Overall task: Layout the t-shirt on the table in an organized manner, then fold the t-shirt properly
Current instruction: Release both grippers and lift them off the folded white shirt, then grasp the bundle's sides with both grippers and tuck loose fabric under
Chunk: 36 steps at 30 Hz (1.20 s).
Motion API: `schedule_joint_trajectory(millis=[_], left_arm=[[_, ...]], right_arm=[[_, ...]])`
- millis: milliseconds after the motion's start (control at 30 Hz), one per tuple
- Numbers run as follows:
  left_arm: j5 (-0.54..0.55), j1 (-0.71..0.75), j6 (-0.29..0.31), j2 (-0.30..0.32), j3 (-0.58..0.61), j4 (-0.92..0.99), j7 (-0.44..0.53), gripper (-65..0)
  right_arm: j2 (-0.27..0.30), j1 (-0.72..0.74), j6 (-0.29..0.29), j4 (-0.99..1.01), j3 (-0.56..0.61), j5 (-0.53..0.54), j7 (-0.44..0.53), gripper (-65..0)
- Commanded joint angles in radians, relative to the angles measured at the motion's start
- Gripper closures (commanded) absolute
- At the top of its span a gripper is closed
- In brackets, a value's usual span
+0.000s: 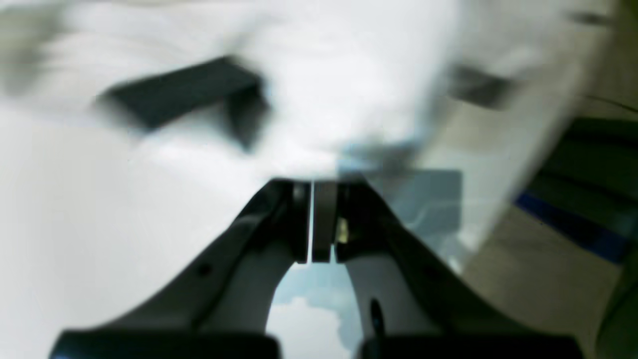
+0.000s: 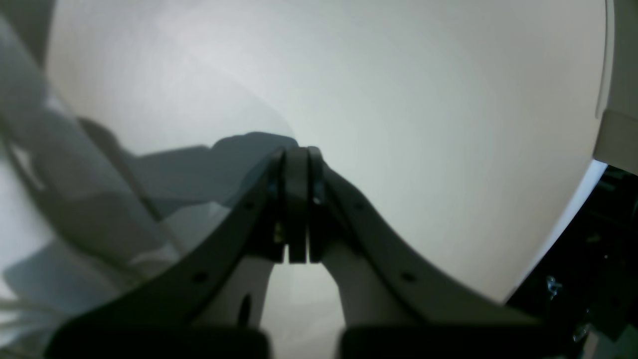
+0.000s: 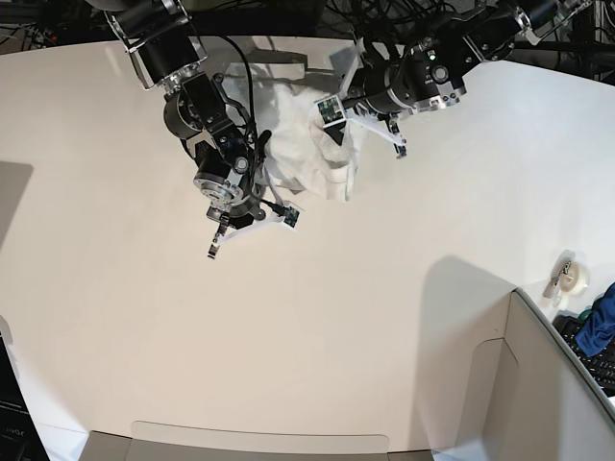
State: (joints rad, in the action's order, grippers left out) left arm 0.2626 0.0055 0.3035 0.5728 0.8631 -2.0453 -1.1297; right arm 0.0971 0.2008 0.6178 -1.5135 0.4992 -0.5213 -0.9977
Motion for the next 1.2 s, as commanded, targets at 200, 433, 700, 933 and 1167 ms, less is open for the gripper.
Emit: schedule_joint_trajectory(millis=[200,433,700,933,1167], left_arm=[[0.002,-0.069,-0.002,-0.03,-0.043,0.062,-0.022,-0.1],[0.002,-0.075,-0.002,-0.072,-0.146,0.097,-0.022,-0.1],[0.007,-0.034,0.003,0.074,-0.233,0.028,-0.022,-0.1],[0.007,0.103,0.004,0.143,-0.262,-0.015,-0.01,-0.1],[0.007,0.175,0.004,0.143,-0.259,-0.035,-0.01,-0.1]], right_arm=[[0.089,-0.039,0.0,-0.235,-0.003,-0.007,-0.168,0.0],[0.146,-0.111,0.001,-0.289,-0.09,-0.006,-0.183,0.0],[0.135,-0.07,0.08,-0.289,-0.149,0.143,-0.189,0.0],[0.142,-0.068,0.08,-0.29,-0.149,0.442,-0.263,0.0],[0.165,-0.06,0.08,-0.29,-0.267,0.758,-0.327,0.0]])
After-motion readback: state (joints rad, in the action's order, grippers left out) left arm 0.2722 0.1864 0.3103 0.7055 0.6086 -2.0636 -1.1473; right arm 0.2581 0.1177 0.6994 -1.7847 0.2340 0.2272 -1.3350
